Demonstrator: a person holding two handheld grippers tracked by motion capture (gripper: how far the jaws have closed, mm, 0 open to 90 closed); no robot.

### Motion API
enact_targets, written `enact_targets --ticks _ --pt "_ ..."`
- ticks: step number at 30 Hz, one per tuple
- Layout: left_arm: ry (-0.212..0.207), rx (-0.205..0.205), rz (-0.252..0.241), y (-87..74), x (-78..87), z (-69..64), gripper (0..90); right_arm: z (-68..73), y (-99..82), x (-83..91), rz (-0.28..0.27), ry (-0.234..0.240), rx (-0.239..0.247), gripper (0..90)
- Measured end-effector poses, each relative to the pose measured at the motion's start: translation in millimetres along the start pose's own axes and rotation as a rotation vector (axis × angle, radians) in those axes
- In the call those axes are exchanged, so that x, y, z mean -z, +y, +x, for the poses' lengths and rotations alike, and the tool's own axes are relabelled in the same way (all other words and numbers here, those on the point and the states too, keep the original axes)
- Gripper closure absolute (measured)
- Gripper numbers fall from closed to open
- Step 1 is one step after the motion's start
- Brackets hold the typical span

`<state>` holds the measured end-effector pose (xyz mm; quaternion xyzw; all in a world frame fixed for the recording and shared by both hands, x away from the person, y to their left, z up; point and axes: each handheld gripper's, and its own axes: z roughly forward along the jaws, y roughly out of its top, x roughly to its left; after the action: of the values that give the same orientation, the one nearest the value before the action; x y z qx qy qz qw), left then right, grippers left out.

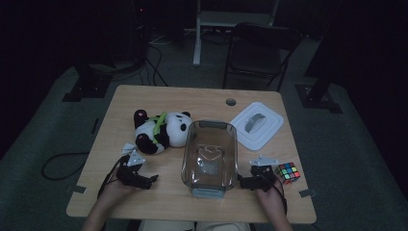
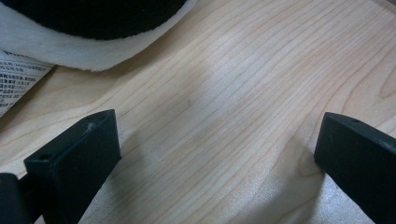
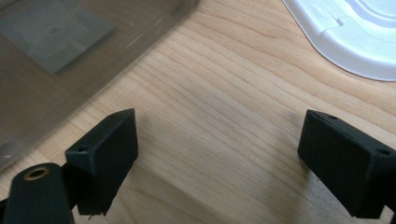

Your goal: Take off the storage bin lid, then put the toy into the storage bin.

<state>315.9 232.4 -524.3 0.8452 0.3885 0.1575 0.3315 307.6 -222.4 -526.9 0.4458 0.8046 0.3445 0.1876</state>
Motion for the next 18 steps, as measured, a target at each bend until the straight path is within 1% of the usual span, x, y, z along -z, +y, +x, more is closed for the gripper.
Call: enact_targets --ticks 13,16,17,18 --pt "-0.001 -0.001 0.0 0.0 0.1 0.2 1.0 -1.5 0.8 -0.8 0.0 0.003 0.005 11.8" --pt "-0.015 -0.018 0.0 -0.9 1.1 1.4 1.1 -1.5 0.9 -0.9 0.001 0.003 0.006 11.7" --pt "-0.021 -0.019 0.002 -1.1 1.7 1.9 1.1 -1.6 1.0 -0.9 0.001 0.003 0.006 11.8" --pt "-0.031 -0.009 0.005 -0.7 2.7 2.5 1.1 -1.5 1.0 -0.9 0.001 0.003 0.006 11.8"
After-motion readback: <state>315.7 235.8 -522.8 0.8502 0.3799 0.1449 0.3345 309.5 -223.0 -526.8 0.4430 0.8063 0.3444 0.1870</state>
